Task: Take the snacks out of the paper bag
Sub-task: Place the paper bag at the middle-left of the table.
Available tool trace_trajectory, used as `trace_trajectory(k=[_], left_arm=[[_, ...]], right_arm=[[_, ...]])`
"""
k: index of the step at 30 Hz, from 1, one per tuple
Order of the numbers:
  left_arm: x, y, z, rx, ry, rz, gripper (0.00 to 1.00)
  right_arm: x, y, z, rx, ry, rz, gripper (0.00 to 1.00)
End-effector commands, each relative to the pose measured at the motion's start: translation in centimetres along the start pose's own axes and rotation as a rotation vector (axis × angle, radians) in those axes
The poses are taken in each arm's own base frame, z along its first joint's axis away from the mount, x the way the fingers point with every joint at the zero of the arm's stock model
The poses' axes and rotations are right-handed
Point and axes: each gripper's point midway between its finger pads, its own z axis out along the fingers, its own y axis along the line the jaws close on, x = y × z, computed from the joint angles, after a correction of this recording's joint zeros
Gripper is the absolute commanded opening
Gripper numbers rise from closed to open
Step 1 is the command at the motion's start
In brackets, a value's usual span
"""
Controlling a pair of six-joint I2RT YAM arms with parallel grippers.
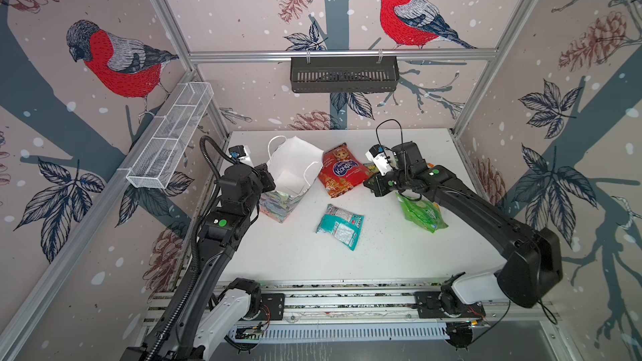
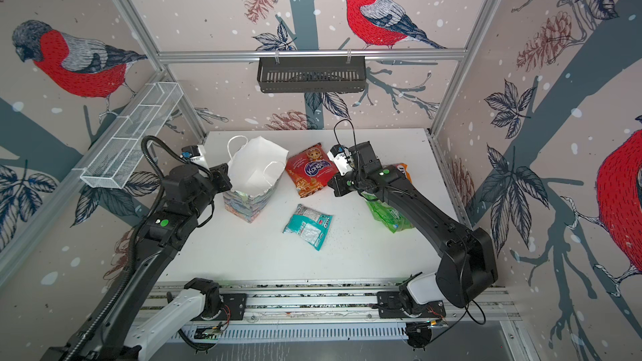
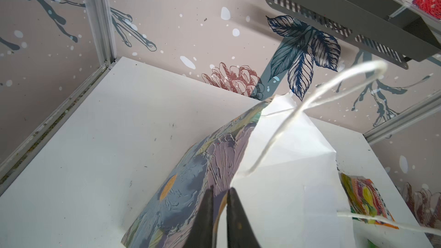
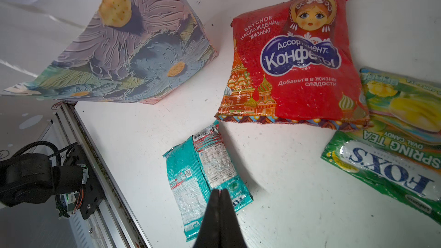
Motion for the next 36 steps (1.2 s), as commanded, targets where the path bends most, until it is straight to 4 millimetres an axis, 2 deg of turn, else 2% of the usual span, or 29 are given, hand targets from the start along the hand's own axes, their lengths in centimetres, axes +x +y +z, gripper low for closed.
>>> trace_trajectory(k=[1,8,15,24,36], left_arm=[[-0.9,0.0,0.3,0.028,-0.032,-0.001,0.19],[-1.5,1.3,1.1,0.020,-0.062,-0.037,0.20],[0.1,1.9,2.7,0.050,-0.020,-0.087,0.19],[1.5,1.2,3.7,0.147,0.007,-0.168,0.18],[-1.0,-1.2,2.2,0.269,-0.058,-0.210,0.08]], right_arm=[[-1.2,0.6,-0.1,-0.033,-0.044,-0.005,0.07],[-2.0,0.6,0.1,-0.032,-0.075,-0.006,0.07],[-3.0,0.0,-0.6,-0.001,-0.124,-0.001,0.12],[-3.7,-1.3,-2.3,0.018,-0.213,0.032,0.12],[-4.4,-1.2,-3.8,0.018,-0.288,0.033,0.12]])
